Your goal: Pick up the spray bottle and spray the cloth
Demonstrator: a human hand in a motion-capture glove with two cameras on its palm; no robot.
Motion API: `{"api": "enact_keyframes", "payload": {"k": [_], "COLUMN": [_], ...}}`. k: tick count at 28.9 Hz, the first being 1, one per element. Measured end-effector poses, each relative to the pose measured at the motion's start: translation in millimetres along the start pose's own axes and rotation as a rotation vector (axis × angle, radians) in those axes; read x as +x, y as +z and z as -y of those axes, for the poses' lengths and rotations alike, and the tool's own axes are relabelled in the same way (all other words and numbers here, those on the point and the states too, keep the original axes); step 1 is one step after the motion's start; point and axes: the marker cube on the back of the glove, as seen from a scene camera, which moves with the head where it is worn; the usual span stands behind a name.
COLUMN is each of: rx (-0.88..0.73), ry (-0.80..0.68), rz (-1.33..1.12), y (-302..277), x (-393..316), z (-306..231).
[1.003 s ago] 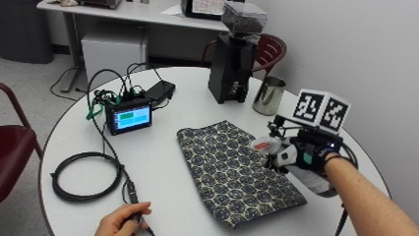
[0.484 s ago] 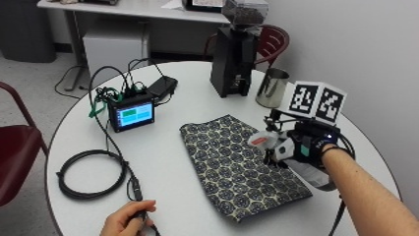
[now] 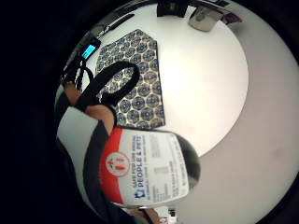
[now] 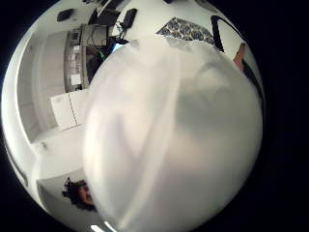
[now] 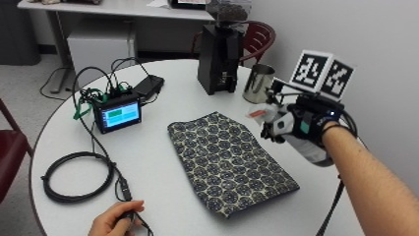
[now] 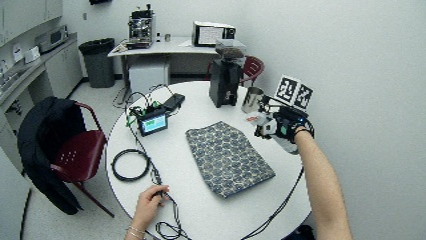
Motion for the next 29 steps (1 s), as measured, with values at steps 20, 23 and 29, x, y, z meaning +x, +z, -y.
{"api": "enact_keyframes", "payload": {"k": [20, 23, 29], "rx": [0.006, 0.023, 0.131], "ry": [-0.023, -0.024, -0.045], "rz": [0.054, 0.075, 0.108], "y": [30, 34, 1], "x": [-4, -1, -15], "z": [18, 20, 17]}}
